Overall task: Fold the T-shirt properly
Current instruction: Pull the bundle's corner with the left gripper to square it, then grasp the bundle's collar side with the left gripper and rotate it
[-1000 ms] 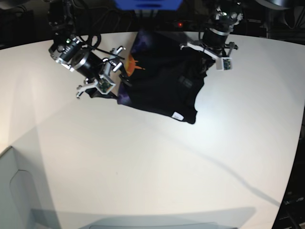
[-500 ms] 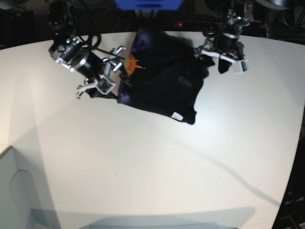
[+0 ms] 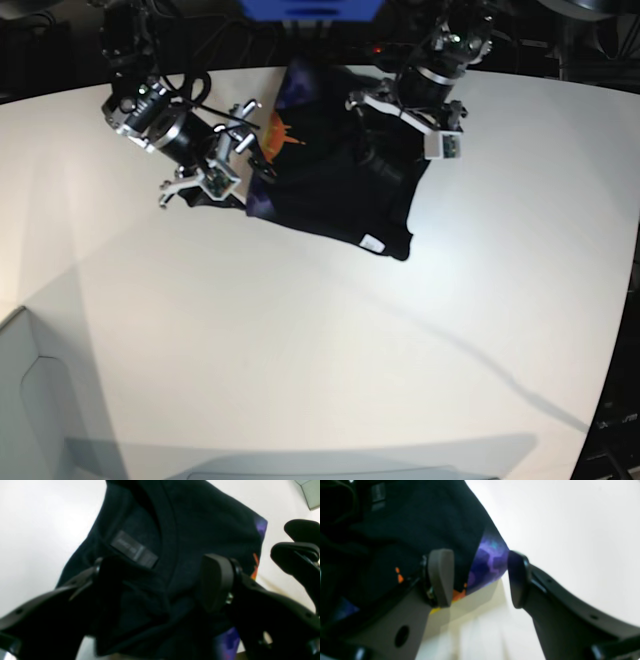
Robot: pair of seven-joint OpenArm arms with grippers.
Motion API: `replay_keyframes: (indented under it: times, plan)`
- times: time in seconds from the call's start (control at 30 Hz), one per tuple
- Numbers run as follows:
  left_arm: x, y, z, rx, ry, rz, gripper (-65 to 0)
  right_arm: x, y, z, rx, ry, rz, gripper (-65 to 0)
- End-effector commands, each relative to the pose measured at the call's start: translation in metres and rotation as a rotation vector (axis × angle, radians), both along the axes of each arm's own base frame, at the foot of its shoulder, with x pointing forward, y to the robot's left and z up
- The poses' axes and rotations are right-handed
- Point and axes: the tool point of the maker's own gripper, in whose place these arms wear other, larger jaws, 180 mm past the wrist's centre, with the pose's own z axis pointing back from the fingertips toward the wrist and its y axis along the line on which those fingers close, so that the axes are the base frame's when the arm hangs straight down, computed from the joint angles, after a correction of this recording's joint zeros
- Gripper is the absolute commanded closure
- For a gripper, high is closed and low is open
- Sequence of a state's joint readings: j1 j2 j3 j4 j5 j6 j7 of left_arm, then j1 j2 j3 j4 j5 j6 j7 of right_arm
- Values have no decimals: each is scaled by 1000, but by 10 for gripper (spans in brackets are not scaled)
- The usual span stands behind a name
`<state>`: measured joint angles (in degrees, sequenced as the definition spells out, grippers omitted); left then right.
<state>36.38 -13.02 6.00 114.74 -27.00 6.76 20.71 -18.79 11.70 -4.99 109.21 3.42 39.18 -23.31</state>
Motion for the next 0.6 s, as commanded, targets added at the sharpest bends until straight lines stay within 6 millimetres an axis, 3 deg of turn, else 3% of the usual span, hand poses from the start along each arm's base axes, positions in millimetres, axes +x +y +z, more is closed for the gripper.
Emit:
replay_keyframes:
  times: [0.0,0.17,0.3,0.4,0.47,0.57]
  plan:
    - [1,16,5,37,-26,33,-475,3,3,12,31,-38,18,-348]
    - [10,80,9,146,-42,165,-477,3,3,12,31,-38,18,-348]
    - [1,133,-2,231,65,252,-477,4,3,12,31,-39,18,-348]
    - [-3,175,9,284,71,347,-477,4,3,12,31,-39,18,-348]
    - [-1,182,15,291,53,370,-477,4,3,12,31,-39,18,-348]
    - [10,162,21,240,21,333,-478,4,4,13,36,-41,16,-348]
